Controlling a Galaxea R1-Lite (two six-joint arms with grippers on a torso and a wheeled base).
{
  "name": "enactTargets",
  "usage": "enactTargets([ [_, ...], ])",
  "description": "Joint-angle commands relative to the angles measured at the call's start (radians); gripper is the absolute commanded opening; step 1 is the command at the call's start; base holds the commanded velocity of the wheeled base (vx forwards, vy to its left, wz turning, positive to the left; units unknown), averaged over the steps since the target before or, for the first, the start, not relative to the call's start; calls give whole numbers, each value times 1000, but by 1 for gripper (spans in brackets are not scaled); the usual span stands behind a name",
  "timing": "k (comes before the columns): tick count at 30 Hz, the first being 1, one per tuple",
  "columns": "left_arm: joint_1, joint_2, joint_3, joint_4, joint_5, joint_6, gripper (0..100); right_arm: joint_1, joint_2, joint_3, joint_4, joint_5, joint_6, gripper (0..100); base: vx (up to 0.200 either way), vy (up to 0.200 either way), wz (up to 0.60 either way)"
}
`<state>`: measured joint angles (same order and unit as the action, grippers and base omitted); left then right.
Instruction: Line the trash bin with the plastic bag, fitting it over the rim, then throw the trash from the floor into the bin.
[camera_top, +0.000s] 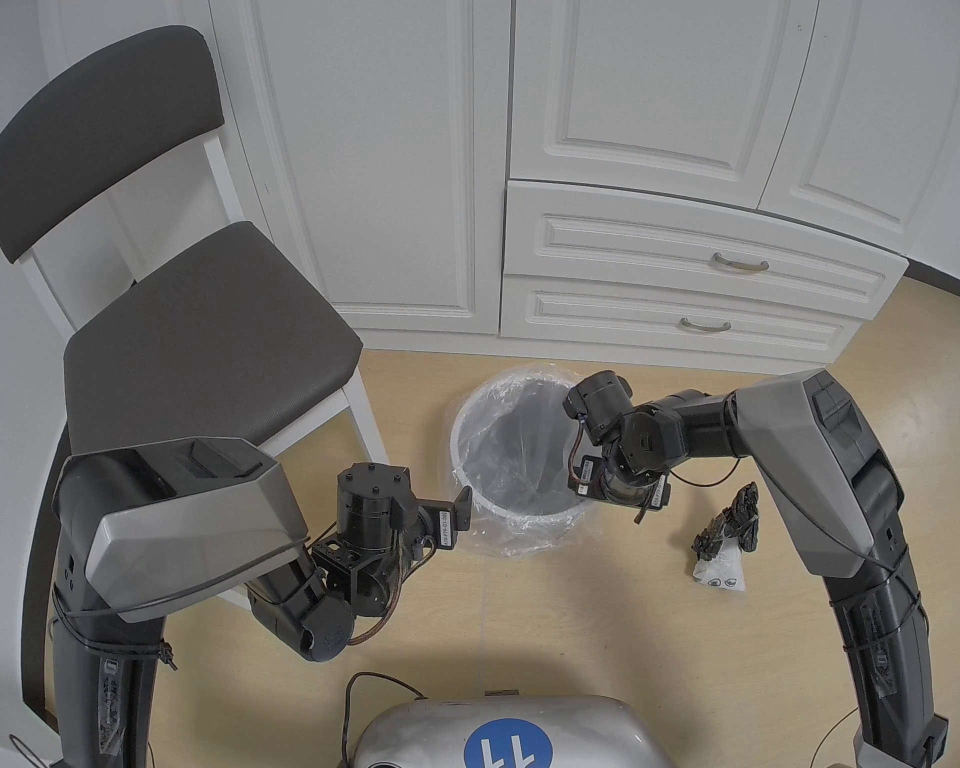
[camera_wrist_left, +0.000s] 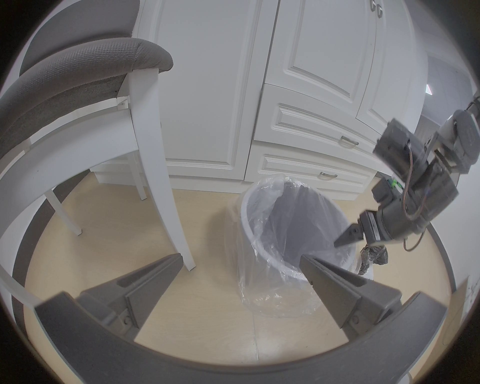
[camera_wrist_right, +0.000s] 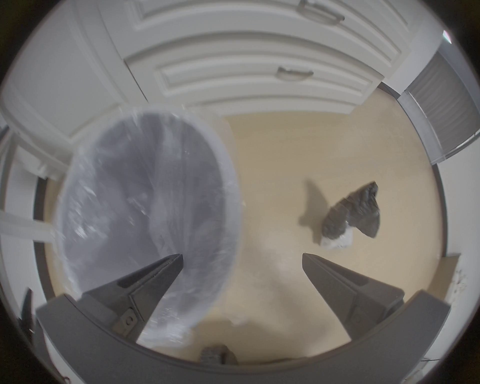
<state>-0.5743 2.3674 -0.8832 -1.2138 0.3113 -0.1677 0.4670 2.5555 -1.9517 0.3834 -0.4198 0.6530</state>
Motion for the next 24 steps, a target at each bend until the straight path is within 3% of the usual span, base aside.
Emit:
enactTargets([
  [1,1,-1,0,-3,0,-4,100,22,17,-4,58,-5,10,100,0,0,0],
  [14,2,-8,1,-4,0,-4,100,171,-8,79,60,-28,51,100,0,0,0],
  [24,2,-8,1,-4,0,-4,100,188,-5,68,49,-24,60,100,0,0,0],
])
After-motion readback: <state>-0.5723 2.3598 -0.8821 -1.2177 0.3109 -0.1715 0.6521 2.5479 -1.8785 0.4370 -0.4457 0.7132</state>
